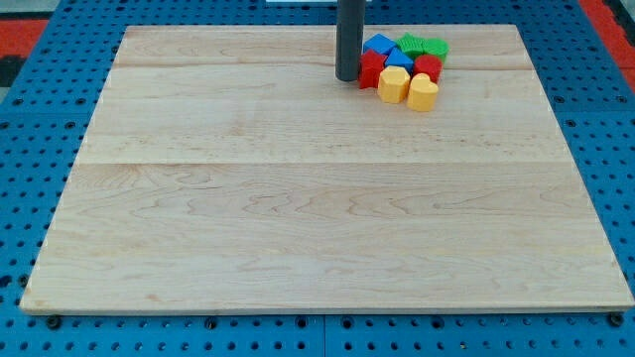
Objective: Move your arm to the top right of the board
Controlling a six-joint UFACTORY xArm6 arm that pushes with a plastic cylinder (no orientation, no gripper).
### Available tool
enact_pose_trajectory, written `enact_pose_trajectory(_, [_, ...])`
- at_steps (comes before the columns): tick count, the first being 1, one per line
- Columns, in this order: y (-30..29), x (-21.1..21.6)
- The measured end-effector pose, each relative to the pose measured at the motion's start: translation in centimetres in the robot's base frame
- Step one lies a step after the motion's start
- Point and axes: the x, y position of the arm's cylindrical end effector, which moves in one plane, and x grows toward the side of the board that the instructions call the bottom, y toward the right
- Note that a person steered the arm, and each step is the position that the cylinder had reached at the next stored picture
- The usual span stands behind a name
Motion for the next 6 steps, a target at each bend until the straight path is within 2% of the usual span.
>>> enact_pose_trajectory(2, [0.1,0.3])
enact_pose_trajectory(3, [0.7,4.3])
enact_pose_trajectory(5, [11.0,10.0])
enact_pose_trajectory(6, [17.2,7.3])
